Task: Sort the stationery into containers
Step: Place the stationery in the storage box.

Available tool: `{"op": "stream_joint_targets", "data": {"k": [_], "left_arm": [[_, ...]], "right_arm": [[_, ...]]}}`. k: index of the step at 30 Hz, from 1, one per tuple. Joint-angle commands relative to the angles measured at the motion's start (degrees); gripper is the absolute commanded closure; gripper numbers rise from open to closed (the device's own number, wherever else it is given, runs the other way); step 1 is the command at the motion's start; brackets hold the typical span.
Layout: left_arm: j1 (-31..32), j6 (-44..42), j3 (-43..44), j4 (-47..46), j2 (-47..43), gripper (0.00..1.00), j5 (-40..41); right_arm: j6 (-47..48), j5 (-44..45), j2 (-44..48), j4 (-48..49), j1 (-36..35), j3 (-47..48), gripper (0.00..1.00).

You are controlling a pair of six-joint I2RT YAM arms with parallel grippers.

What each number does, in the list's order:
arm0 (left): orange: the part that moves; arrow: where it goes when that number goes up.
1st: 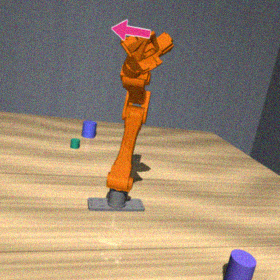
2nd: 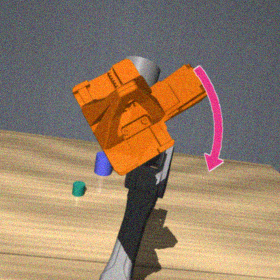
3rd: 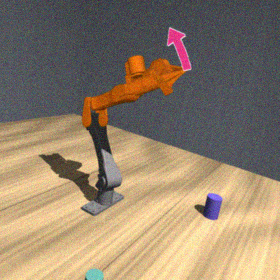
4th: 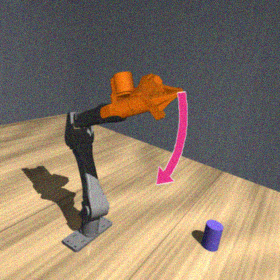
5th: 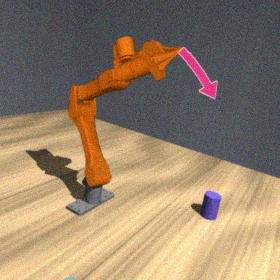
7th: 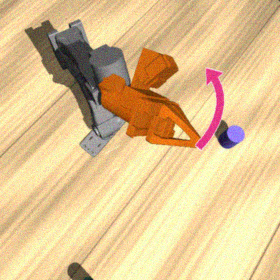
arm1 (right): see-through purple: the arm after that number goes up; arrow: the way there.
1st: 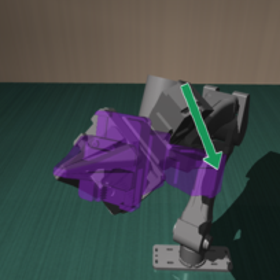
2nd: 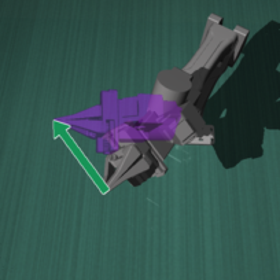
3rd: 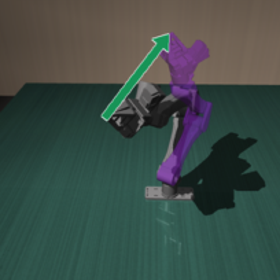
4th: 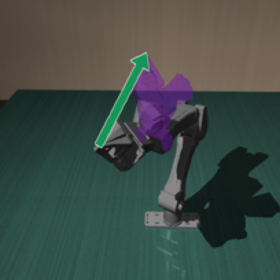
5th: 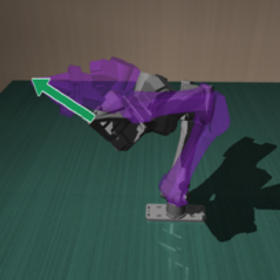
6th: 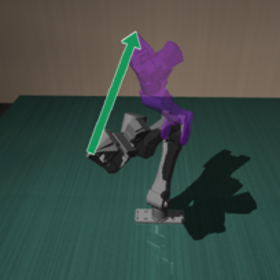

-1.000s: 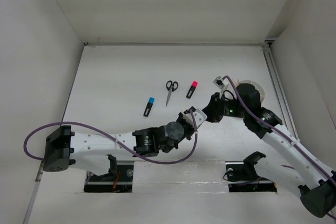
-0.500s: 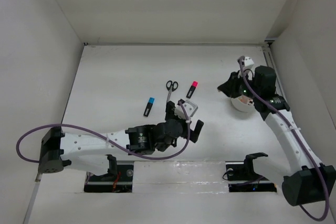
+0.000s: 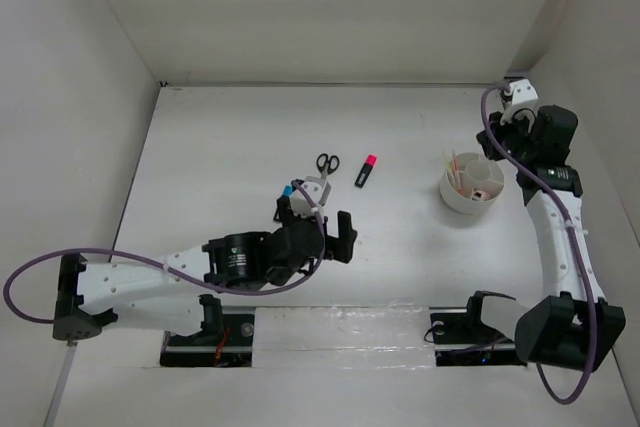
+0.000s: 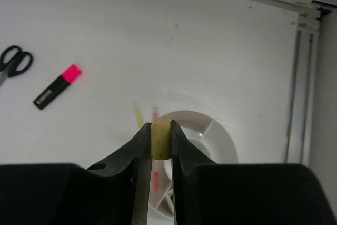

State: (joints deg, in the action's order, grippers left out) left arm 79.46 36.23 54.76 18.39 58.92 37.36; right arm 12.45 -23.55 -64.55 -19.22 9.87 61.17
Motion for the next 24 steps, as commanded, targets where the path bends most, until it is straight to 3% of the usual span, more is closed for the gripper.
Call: {"op": "stream_joint_targets", "data": {"k": [1, 8, 16, 24], "left_arm": [[-0.97, 3.41, -3.60, -0.27, -2.57, 0.00, -1.32], [-0.97, 1.83, -5.72, -5.55, -1.35, 0.00, -5.54], [-0.97, -0.54, -9.58, -8.63, -2.57, 0.00, -7.12], [-0.97, -1.07, -10.11, -9.25, -4.25, 0.00, -8.45]], "right_arm": [[6.09, 2.72, 0.31, 0.41, 2.77, 1.42, 1.00], [7.86, 0.00, -3.03, -1.61, 9.45, 1.41, 1.00], [8.38, -0.71, -9.79, -5.11, 11.31, 4.04, 1.00], [7.86, -1.15, -9.10, -2.75, 13.86, -0.43, 1.00]]}}
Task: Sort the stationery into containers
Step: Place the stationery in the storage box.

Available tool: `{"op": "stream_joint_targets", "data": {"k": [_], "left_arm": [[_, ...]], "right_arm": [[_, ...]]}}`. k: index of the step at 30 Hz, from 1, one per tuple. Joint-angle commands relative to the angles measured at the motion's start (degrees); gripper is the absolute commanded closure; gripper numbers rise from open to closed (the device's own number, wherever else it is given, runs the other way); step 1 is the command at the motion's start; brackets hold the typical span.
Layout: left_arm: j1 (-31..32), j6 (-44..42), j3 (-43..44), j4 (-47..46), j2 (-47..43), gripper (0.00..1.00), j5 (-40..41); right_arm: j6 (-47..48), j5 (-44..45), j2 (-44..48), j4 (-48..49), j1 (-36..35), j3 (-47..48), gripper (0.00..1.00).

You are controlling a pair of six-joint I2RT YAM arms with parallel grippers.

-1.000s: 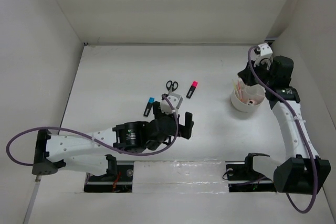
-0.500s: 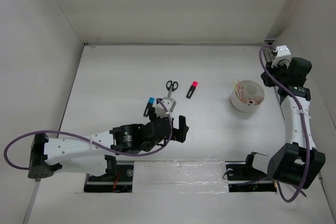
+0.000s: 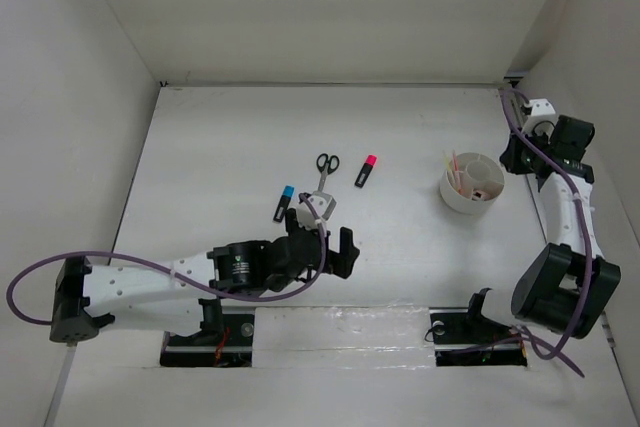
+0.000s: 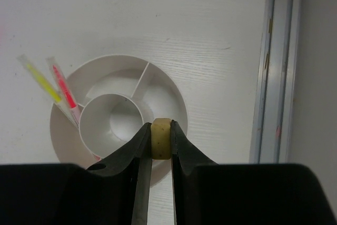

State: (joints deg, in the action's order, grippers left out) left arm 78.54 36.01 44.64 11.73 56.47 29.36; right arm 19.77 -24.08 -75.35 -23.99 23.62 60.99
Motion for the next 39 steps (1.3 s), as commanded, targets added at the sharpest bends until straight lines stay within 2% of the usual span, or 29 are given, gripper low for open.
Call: {"op": "stream_joint_targets", "data": {"k": [1, 17, 21, 23, 25, 29, 31, 34, 36, 39], "left_arm": [[-0.06, -0.85, 0.01, -2.59, -2.50, 0.00, -0.97], [-0.06, -0.85, -0.61, -2.59, -3.82, 0.00, -0.98], [-0.06, -1.38, -0.61, -2.59, -3.82, 0.00, -0.45], [-0.06, -1.38, -0.61, -2.59, -3.82, 0.00, -0.45], [-0.06, -1.38, -0.61, -2.59, -3.82, 0.00, -0.45], [-0.06, -1.38, -0.61, -2.59, -3.29, 0.00, -0.45], [-0.06, -1.38, -0.61, -2.59, -3.29, 0.00, -0.45], [-0.06, -1.38, -0.61, -2.59, -3.29, 0.00, -0.45], [-0.06, -1.38, -0.61, -2.59, -3.29, 0.00, -0.45], [-0.06, -1.38, -0.61, -2.59, -3.29, 0.00, 0.25]], "right_arm": [[0.53, -0.62, 0.92, 2.02, 0.11, -0.26, 1.00], [-1.75, 1.05, -3.31, 2.28, 0.11, -0.79, 1.00], [-2.28, 1.58, -4.54, 2.28, 0.11, -0.26, 0.93], [-2.28, 1.05, -4.54, 2.28, 0.11, -0.26, 0.86], [-2.28, 0.53, -5.06, 2.81, 0.11, -0.26, 0.84], [-2.81, 0.52, -5.07, 2.81, 0.11, -0.26, 0.74], [-2.81, 0.52, -5.07, 2.81, 0.11, -0.26, 0.65], [-2.81, 0.52, -5.07, 2.81, 0.11, -0.26, 0.63], [-3.33, 0.52, -5.07, 2.81, 0.11, -0.26, 0.56], [-3.33, -0.09, -5.07, 2.81, 0.11, 0.52, 0.56]]}}
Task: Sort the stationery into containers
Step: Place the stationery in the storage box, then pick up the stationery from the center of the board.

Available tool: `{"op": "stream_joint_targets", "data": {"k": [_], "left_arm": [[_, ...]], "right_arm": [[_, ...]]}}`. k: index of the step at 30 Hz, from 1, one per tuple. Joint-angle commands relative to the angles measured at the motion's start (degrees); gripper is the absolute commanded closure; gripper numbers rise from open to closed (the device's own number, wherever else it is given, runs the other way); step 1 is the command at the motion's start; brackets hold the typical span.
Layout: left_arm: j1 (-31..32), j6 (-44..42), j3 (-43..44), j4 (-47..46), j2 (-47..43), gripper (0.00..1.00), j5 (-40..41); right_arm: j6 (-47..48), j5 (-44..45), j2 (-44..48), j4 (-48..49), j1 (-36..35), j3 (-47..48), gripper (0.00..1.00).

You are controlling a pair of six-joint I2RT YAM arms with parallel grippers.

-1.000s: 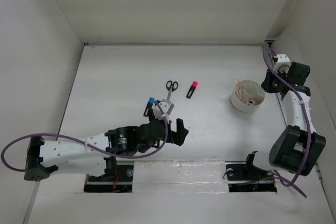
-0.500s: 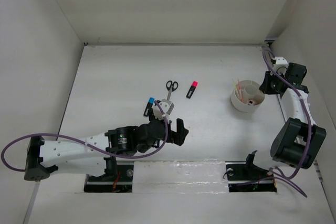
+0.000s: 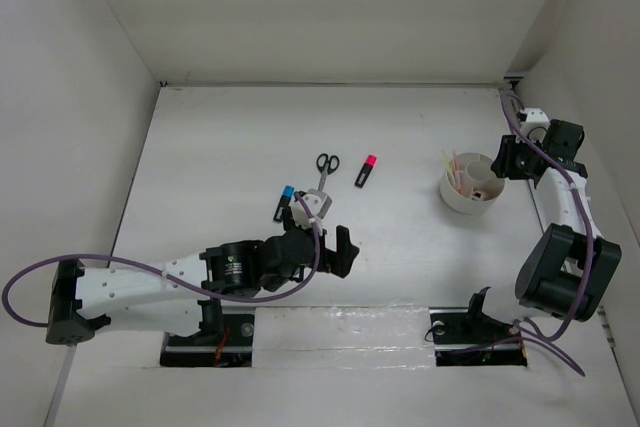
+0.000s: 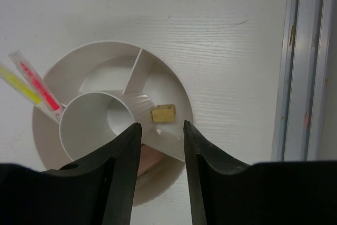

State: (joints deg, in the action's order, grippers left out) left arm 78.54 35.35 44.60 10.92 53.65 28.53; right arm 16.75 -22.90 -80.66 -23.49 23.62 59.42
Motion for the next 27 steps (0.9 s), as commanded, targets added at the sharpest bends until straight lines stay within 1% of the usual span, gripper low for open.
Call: {"op": "stream_joint_targets", "data": {"k": [1, 5, 7, 8, 9, 10, 11, 12, 13, 14, 15, 16, 17, 18, 19, 20, 21, 22, 23, 24, 25, 26, 27], "left_arm": [[-0.06, -0.72, -0.57, -1.25, -0.47, 0.00, 1.61], [-0.06, 2.34, 0.57, 1.47, 0.22, 0.00, 5.03], [-0.06, 5.06, 1.10, 3.92, 1.72, 0.00, 8.11], [-0.06, 5.77, 1.97, 4.72, 2.51, 0.00, 8.99], [-0.06, 6.48, 3.46, 5.68, 3.47, 0.00, 9.87], [-0.06, 8.14, 4.52, 7.87, 5.83, 0.00, 11.53], [-0.84, 8.67, 5.66, 8.93, 7.16, 0.00, 11.54], [-2.59, 8.68, 6.98, 9.64, 8.56, 0.00, 9.98], [-7.91, 8.68, 8.56, 9.65, 10.75, 0.00, 4.39], [-10.75, 7.81, 8.57, 7.91, 11.56, 0.00, 1.12], [-13.65, 7.19, 8.57, 7.20, 12.09, 0.00, -1.70], [-16.20, 6.49, 8.57, 6.49, 12.62, 0.00, -4.16], [-20.75, 6.48, 8.57, 6.48, 13.40, 0.00, -7.06], [-22.63, 6.48, 8.57, 6.48, 13.41, 0.00, -7.09], [-24.12, 6.48, 9.53, 7.79, 14.28, 0.00, -7.09], [-26.23, 6.48, 10.67, 8.76, 15.16, 0.00, -5.78], [-27.03, 7.18, 11.21, 10.51, 15.69, 0.00, -4.81], [-28.00, 7.19, 11.21, 11.05, 16.22, 0.00, -4.28], [-29.05, 7.19, 12.08, 11.06, 16.75, 0.00, -4.28], [-31.41, 5.53, 12.87, 11.06, 18.14, 0.00, -6.63], [-32.83, 4.21, 12.88, 8.97, 18.85, 0.00, -8.39], [-33.97, 2.37, 12.88, 7.47, 19.56, 0.00, -10.50], [-34.68, 1.39, 12.88, 7.45, 21.13, 0.00, -10.60]], "right_arm": [[-0.32, -1.27, 0.24, 2.30, 0.11, 2.63, 0.56], [-0.85, -1.27, 3.40, 1.16, 0.11, 7.36, 0.55], [-2.86, -1.27, 4.28, 0.55, 0.11, 9.04, 0.52], [-3.39, -0.23, 4.81, -0.24, -0.41, 9.92, 0.46], [-4.79, 1.69, 5.60, -0.25, -1.46, 11.75, 0.46], [-4.80, 6.59, 6.21, -1.72, -5.04, 13.95, 0.40], [-4.80, 9.51, 6.22, -2.61, -7.25, 13.97, 0.40], [-4.80, 12.93, 6.22, -3.66, -9.62, 16.84, 0.29], [-6.11, 16.36, 6.22, -6.02, -12.16, 18.44, 0.10], [-7.16, 22.39, 6.22, -6.83, -14.54, 19.85, 0.00], [-9.09, 26.11, 6.74, -6.84, -19.09, 20.99, 0.00], [-13.11, 29.63, 7.53, -7.36, -21.40, 23.26, 0.00], [-15.67, 33.32, 8.06, -9.02, -23.59, 24.77, 0.00], [-18.05, 36.66, 8.07, -10.34, -27.97, 26.61, 0.00], [-19.12, 34.17, 9.37, -11.40, -29.14, 29.50, 0.00], [-19.74, 29.79, 10.34, -11.41, -29.85, 29.53, 0.00], [-19.74, 18.61, 11.39, -9.75, -30.38, 29.53, 0.00], [-20.26, 13.19, 12.71, -8.00, -30.38, 27.96, 0.00], [-20.27, 8.35, 15.77, -5.28, -30.38, 23.86, 0.00], [-22.18, 5.00, 17.37, 0.14, -30.38, 21.64, 0.00], [-24.20, 1.75, 19.12, 2.98, -30.38, 19.09, 0.00], [-25.70, 0.67, 21.75, 5.01, -30.38, 15.85, 0.00], [-28.42, 1.27, 22.73, 5.81, -30.91, 15.03, 0.00]]}}
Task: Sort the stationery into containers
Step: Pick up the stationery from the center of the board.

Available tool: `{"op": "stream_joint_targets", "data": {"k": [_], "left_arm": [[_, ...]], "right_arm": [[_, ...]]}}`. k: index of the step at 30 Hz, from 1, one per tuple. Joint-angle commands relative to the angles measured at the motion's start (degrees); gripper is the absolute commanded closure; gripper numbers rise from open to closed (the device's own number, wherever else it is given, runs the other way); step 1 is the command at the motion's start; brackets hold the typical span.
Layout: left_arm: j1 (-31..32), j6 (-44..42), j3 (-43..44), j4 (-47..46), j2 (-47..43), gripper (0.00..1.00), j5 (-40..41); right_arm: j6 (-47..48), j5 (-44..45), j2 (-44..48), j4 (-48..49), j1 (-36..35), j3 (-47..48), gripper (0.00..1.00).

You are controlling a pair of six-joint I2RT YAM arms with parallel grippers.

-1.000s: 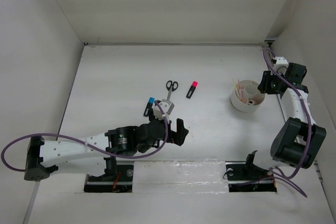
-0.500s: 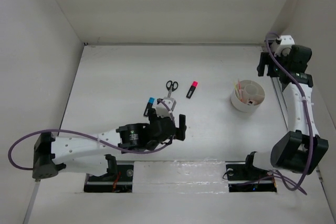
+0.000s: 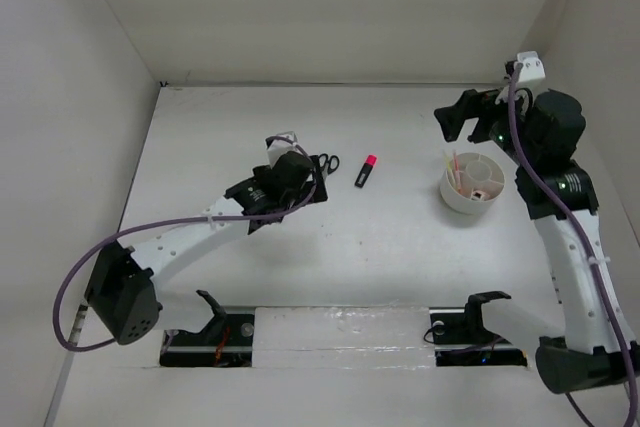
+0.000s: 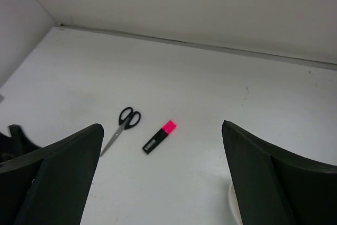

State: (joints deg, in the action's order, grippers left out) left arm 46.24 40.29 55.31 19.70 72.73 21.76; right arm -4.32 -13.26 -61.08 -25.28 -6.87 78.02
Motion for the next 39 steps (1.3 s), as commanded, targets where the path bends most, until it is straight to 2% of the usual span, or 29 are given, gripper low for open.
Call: {"op": "stream_joint_targets", "data": {"k": [1, 3, 4, 5, 6, 7, 9, 10, 11, 12, 13, 14, 15, 17, 18, 19, 21, 25, 28, 30, 32, 33, 34, 35, 37, 39], "left_arm": [[-2.38, -3.55, 3.22, -0.81, 2.94, 0.00, -2.70], [-2.38, -4.25, 5.93, 1.64, 5.04, 0.00, -0.50], [-2.90, -5.13, 7.08, 2.35, 7.58, 0.00, 0.64], [-2.91, -7.14, 8.31, 4.01, 9.17, 0.00, 0.65], [-4.30, -8.64, 10.50, 4.98, 12.23, 0.00, 1.18], [-5.10, -8.65, 11.04, 4.99, 13.57, 0.00, 0.31], [-7.29, -9.27, 11.57, 5.61, 15.77, 0.00, -1.53], [-9.65, -10.05, 10.27, 4.91, 16.39, 0.00, -3.02], [-10.55, -10.06, 9.65, 4.30, 17.18, 0.00, -5.04], [-10.55, -10.06, 8.77, 3.07, 17.18, 0.00, -5.06], [-11.16, -10.84, 7.98, 2.54, 17.18, 0.00, -5.06], [-11.17, -10.85, 7.45, 2.53, 18.40, 0.00, -3.67], [-11.17, -10.85, 7.44, 2.53, 18.94, 0.00, -3.65], [-11.17, -10.32, 6.31, 2.53, 20.17, 0.00, -2.86], [-11.17, -10.32, 5.52, 2.53, 20.69, 0.00, -2.86], [-11.95, -10.32, 4.55, 0.18, 21.48, 0.00, -3.56], [-13.79, -10.32, 2.62, -1.68, 22.45, 0.00, -6.88], [-13.81, -9.01, 1.47, -4.06, 24.82, 0.04, -8.49], [-14.33, -8.30, -0.54, -4.06, 25.88, 0.08, -7.26], [-14.86, -7.69, -1.08, -5.29, 26.67, 0.16, -7.95], [-14.86, -7.69, -1.08, -4.76, 27.20, 0.32, -7.43], [-14.86, -7.16, -1.08, -4.76, 27.20, 0.51, -7.43], [-14.86, -6.11, -1.60, -3.81, 27.20, 0.61, -7.43], [-14.86, -5.32, -1.61, -3.01, 27.20, 0.66, -6.56], [-14.86, -4.79, -2.13, -1.61, 27.20, 0.69, -7.51], [-14.86, -3.99, -2.84, -1.08, 26.68, 0.80, -8.83]], "right_arm": [[-8.16, -3.32, 3.77, 7.09, -1.73, -3.57, 0.00], [-8.69, 6.26, 2.64, 2.80, -9.79, 0.08, 0.00], [-9.21, 12.49, 1.76, -1.92, -12.96, 1.68, 0.00], [-9.22, 20.12, 0.97, -2.49, -18.21, 2.48, 0.00], [-10.61, 20.63, 0.44, -0.84, -20.61, 2.49, 0.00], [-12.10, 20.64, 0.43, 2.31, -20.64, 0.75, 0.00], [-12.82, 2.18, 0.43, 10.12, -19.16, -3.64, 0.00], [-14.65, -5.74, 1.48, 14.34, -17.92, -9.41, 0.00], [-16.15, -12.78, 2.10, 26.65, -16.61, -13.38, 0.00], [-18.77, -20.42, 2.89, 33.47, -15.03, -17.59, 0.00], [-20.80, -20.49, 3.50, 39.28, -15.01, -23.81, 0.00], [-22.91, -20.49, 2.90, 38.90, -15.01, -23.88, 0.00], [-19.62, -15.88, 1.59, 32.29, -15.01, -21.09, 0.00], [-9.72, -2.38, -1.74, 17.96, -23.67, -10.67, 0.00], [-8.79, 5.79, -1.76, 11.63, -27.54, -8.78, 0.00], [-8.78, 18.05, -1.76, 10.52, -33.58, -7.54, 0.00], [-11.13, 22.99, -0.28, 13.30, -36.45, -7.53, 0.00], [-15.98, 13.10, 2.37, 21.13, -34.36, -13.23, 0.00], [-16.51, 3.44, 3.16, 23.43, -30.05, -14.56, 0.00], [-15.56, 0.07, 2.38, 21.69, -28.90, -13.07, 0.00], [-12.31, 3.56, 0.35, 12.77, -30.56, -6.94, 0.00], [-11.77, 9.50, 0.35, 10.80, -32.74, -5.44, 0.00], [-11.77, 12.09, 0.35, 9.64, -33.46, -4.46, 0.00], [-11.77, 13.59, 1.13, 9.46, -33.47, -4.45, 0.00], [-11.77, 12.12, 2.97, 12.17, -33.47, -6.11, 0.00], [-12.29, 10.01, 4.30, 14.98, -32.85, -8.40, 0.00]]}}
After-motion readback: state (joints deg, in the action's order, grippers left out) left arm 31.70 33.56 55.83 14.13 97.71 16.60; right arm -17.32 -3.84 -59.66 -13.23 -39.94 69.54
